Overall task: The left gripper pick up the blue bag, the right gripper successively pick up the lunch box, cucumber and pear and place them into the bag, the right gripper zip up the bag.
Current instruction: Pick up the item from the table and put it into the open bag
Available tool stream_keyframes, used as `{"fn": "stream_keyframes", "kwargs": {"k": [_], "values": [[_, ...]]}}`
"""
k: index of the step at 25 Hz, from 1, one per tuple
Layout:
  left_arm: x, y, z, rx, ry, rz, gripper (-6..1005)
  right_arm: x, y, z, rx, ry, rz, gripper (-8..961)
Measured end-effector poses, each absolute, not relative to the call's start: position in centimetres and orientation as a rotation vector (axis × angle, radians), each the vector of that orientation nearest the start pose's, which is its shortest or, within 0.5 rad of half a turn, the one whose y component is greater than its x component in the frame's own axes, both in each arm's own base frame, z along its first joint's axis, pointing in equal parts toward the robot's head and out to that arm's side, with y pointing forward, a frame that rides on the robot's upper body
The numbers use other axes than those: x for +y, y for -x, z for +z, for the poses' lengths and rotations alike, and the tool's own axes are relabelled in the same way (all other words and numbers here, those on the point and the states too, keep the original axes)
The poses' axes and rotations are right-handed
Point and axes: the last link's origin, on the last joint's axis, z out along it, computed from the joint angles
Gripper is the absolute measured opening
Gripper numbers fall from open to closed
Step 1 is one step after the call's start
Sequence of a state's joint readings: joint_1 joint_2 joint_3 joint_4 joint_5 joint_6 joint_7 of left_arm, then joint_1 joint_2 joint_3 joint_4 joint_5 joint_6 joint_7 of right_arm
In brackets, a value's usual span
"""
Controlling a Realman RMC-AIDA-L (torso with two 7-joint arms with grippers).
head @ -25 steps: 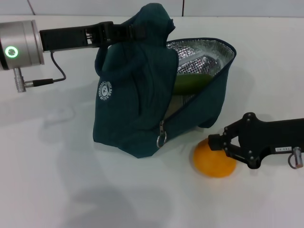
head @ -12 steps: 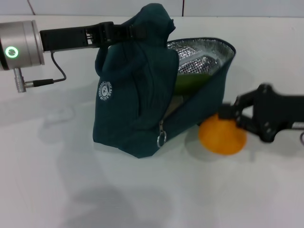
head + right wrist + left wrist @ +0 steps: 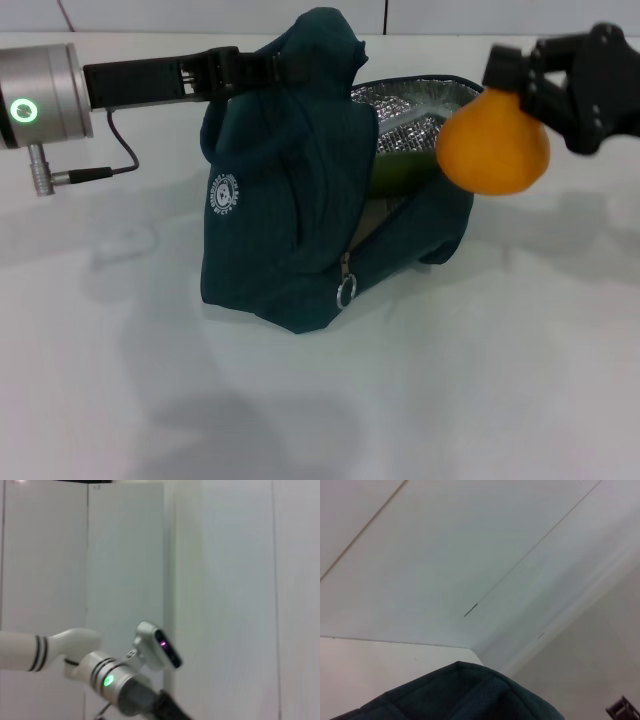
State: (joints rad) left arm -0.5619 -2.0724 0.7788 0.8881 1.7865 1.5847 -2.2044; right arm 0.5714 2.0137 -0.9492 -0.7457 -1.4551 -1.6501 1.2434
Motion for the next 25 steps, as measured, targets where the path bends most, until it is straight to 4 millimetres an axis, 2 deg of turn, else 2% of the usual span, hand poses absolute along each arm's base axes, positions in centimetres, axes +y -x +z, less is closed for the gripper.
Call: {"fn": "stream_keyframes", "kwargs": {"k": [4,5,13,21,25], "values": [[36.2,19.9,4.4,-1.360,2.536,-1.031,50,36.5,-16.9,4.4,0.054,2.601,1.138,44],[36.2,19.9,4.4,-1.360,2.537,-1.031,50,37.3,-16.5,4.0,0.078,2.588,1.125,45],[36.2,19.6,4.3,-1.353,2.543,-1.032,50,39.7,-15.9,2.3,0.146,2.576,1.022,47],[36.4,19.2,4.1,-1.336,2.558,-1.036,50,40.3,-15.3,0.1,0.124,2.616,0.916,49],[36.4,19.1,4.1,-1.335,2.561,-1.034,50,40.6,-15.2,0.0,0.128,2.608,0.902,51]]}}
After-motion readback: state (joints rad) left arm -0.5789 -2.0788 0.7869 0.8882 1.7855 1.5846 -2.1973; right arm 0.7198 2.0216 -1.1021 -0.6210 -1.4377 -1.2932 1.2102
